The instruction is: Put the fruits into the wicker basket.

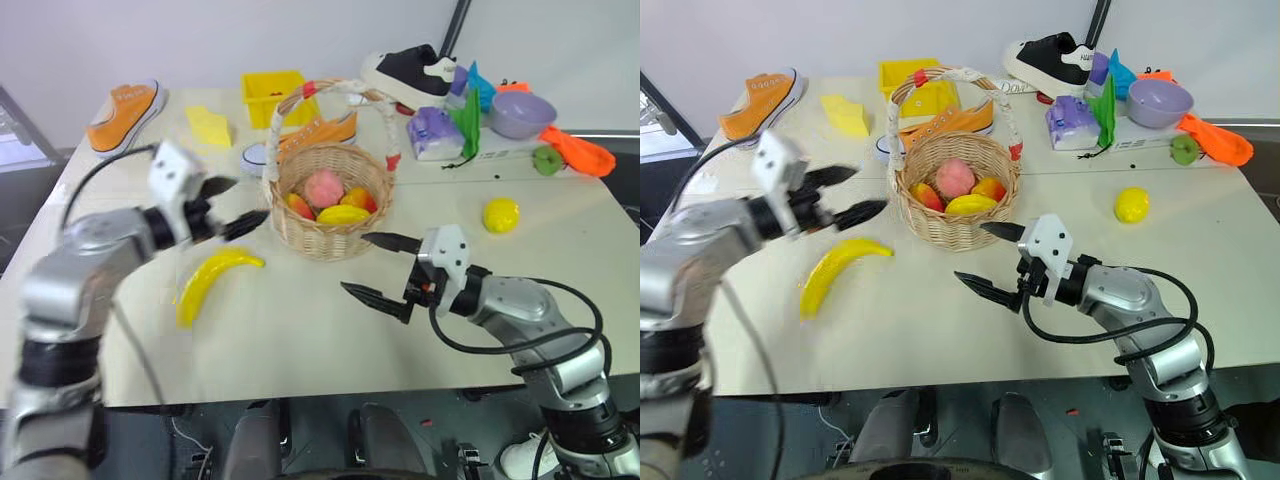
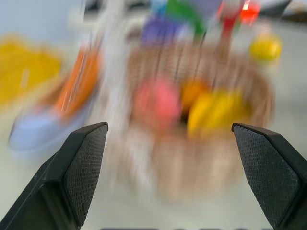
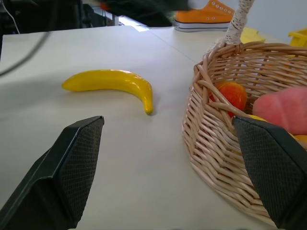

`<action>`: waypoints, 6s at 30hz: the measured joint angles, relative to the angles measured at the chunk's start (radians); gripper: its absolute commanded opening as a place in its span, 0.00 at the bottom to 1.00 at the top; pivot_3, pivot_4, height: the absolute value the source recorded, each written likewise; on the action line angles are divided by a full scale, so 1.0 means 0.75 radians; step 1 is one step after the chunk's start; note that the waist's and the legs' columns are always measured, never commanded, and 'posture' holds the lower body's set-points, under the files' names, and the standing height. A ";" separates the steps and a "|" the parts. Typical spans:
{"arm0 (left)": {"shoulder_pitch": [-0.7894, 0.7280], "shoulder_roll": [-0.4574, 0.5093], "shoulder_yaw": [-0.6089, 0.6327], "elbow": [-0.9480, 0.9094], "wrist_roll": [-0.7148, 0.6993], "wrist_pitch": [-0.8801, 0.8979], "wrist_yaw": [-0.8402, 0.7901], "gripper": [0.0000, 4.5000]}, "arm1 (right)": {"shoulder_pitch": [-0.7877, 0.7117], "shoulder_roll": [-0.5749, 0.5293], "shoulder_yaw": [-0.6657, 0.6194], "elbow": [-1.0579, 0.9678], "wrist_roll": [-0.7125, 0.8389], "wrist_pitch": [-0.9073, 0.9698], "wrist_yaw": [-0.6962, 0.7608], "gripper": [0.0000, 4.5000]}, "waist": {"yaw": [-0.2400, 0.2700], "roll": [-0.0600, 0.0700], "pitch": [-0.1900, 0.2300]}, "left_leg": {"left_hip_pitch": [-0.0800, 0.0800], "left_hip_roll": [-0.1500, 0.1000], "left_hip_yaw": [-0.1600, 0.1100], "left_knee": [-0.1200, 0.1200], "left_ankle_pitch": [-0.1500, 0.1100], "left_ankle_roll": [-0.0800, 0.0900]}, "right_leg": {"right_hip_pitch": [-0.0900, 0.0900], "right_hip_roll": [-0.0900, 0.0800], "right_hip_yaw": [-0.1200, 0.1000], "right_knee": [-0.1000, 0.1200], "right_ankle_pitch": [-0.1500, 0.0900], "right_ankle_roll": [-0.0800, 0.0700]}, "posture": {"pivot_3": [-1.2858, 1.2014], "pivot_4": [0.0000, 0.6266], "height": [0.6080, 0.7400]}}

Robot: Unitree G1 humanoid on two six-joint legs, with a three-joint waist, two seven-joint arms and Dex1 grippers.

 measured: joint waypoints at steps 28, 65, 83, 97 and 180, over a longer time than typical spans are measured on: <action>0.112 0.193 -0.148 0.137 0.166 0.108 -0.072 0.19 | -0.055 -0.056 -0.019 -0.004 0.039 0.027 0.067 1.00 | -0.006 0.000 0.000 | -0.004 -0.003 0.000 -0.005 -0.002 -0.003 | -0.006 -0.009 0.002 -0.003 -0.003 -0.006 | 0.52 0.24 0.95; -0.582 -0.524 -0.429 0.291 0.274 -0.010 0.156 0.80 | 0.064 -0.102 -0.294 0.161 -0.061 0.029 -0.167 1.00 | 0.025 0.000 0.001 | -0.001 -0.004 0.001 0.002 0.002 -0.002 | 0.001 0.001 0.001 0.000 0.001 0.003 | 0.52 0.24 0.95; -0.209 -0.519 -0.563 -0.240 0.091 -0.047 0.047 0.80 | -0.415 -0.020 -0.507 1.150 -0.406 0.076 -0.849 1.00 | 0.024 0.003 0.000 | 0.000 -0.005 0.002 0.003 0.003 -0.003 | 0.002 0.001 0.002 0.000 0.001 0.003 | 0.52 0.24 0.95; -0.208 -0.509 -0.566 -0.225 0.125 -0.051 0.079 0.81 | -0.519 0.045 -0.527 1.438 -0.350 0.065 -0.808 0.88 | 0.019 0.006 0.001 | 0.000 -0.005 0.002 0.003 0.004 -0.003 | 0.002 0.001 0.002 0.000 0.001 0.003 | 0.52 0.24 0.95; 0.003 -0.392 -0.257 0.118 0.130 -0.532 -0.106 0.81 | -0.339 -0.185 -0.760 0.796 -0.322 0.010 -0.657 0.03 | -0.011 0.010 0.003 | 0.000 -0.001 0.011 -0.001 0.001 0.002 | -0.007 0.002 0.006 0.005 0.001 0.001 | 0.52 0.24 0.95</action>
